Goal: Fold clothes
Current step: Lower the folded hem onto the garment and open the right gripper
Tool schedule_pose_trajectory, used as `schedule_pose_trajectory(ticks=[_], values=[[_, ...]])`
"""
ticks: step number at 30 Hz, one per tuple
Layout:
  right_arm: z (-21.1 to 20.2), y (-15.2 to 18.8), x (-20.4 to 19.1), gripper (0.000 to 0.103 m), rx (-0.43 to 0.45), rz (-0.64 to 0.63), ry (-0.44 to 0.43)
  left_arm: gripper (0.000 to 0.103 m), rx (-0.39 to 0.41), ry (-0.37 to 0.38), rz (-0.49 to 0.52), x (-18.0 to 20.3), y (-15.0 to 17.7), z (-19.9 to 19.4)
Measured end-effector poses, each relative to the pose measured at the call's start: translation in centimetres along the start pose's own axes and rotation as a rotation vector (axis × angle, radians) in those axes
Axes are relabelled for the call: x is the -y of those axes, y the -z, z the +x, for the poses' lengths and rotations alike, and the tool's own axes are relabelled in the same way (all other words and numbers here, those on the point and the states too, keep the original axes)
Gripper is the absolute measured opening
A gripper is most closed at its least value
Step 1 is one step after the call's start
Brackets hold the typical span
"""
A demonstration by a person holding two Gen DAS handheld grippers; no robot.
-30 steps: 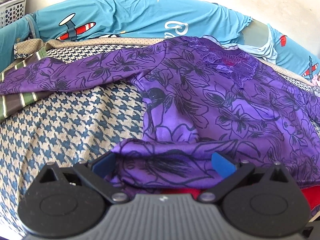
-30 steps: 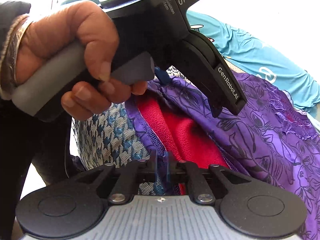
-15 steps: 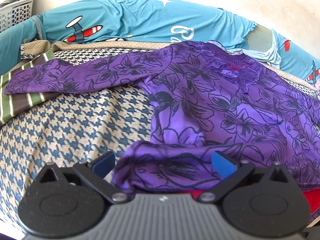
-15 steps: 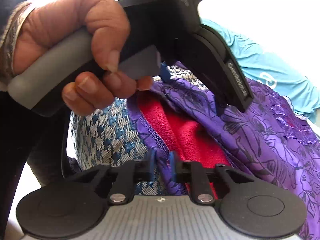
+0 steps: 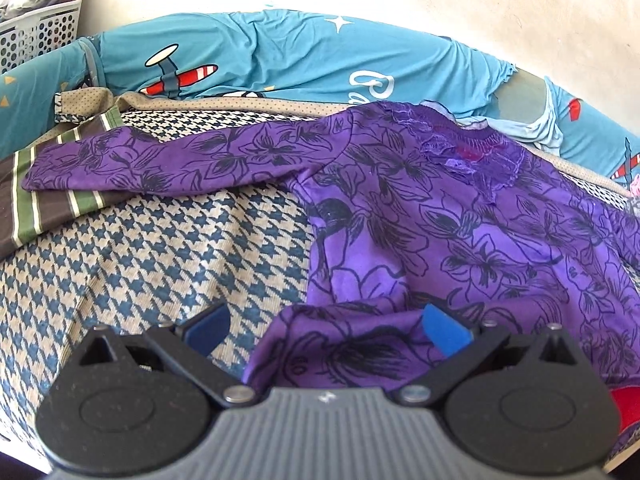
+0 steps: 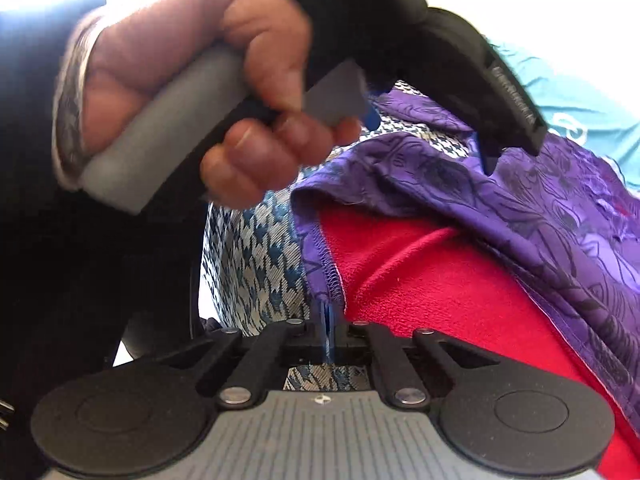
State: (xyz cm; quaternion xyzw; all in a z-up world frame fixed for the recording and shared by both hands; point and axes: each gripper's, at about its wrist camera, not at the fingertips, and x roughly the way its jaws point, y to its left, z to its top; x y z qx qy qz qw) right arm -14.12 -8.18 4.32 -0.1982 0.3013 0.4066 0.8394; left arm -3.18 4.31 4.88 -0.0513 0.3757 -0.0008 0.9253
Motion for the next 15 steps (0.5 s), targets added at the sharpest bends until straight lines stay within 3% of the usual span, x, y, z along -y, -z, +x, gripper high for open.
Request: schedule_pose_trajectory(ticks=[5,15], values=[[-2.4,0.3,0.3,0.006,0.009,0.054,0.077,0.103,-0.001,0.003,0.024,0.8,0.2,0.1],[-6.5,2.0,4.4,0.008,0.023,0.272,0.26,0.103,-0.011,0.013,0.048,1.9,0.4,0.2]])
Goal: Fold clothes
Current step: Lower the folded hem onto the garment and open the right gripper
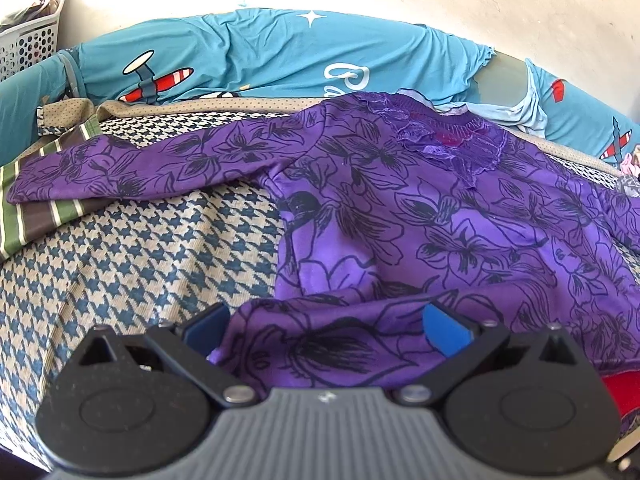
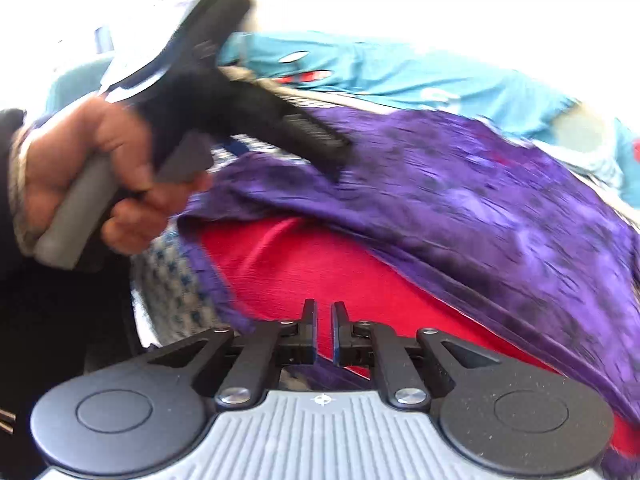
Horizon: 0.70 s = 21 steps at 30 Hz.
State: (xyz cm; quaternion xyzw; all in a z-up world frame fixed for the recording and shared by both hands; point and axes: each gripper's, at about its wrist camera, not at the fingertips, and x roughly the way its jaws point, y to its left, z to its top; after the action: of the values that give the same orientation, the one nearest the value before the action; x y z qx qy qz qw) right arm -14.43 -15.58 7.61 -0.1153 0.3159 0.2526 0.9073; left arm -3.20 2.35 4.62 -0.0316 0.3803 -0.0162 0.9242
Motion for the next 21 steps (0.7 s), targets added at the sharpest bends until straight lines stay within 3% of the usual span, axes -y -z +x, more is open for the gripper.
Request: schedule_pose_trajectory(ticks=[9,18,21], values=[[-2.8,2.1,6.0,0.014,-0.085,0.208,0.265,0.103,-0.004,-0.001,0.006,0.4,0.1,0.0],[-5.6,4.6,12.3,0.022,-0.099,0.5,0.644,0.103,-0.009,-0.002,-0.003,0.6,0.1,0.3],[-5.9,5.4,13.9,0.024,-0.122,0.557,0.718,0.103,-0.013,0.005,-0.009,0.7,0.1,0.4]])
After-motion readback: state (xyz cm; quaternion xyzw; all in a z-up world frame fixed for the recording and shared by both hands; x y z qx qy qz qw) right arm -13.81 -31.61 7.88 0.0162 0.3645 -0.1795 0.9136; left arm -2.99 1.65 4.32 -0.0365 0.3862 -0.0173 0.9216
